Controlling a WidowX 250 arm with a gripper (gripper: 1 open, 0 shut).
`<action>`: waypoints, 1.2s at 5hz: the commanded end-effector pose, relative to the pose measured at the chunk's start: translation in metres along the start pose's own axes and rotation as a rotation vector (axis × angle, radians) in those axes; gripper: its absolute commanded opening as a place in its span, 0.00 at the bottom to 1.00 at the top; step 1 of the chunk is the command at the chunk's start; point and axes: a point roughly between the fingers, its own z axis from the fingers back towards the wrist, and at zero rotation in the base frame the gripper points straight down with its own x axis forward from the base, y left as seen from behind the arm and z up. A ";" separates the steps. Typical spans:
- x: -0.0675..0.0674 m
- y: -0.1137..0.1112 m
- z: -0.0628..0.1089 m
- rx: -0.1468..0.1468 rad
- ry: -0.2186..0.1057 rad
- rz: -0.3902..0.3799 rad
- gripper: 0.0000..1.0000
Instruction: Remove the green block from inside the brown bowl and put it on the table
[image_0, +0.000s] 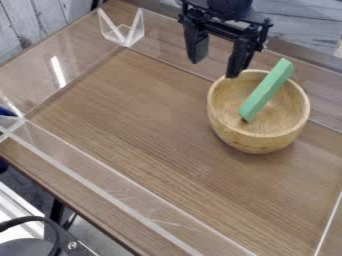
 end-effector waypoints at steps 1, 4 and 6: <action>0.003 -0.007 -0.009 0.002 0.013 -0.011 1.00; 0.019 -0.026 -0.049 0.000 0.044 -0.051 1.00; 0.035 -0.035 -0.061 -0.002 0.050 -0.071 1.00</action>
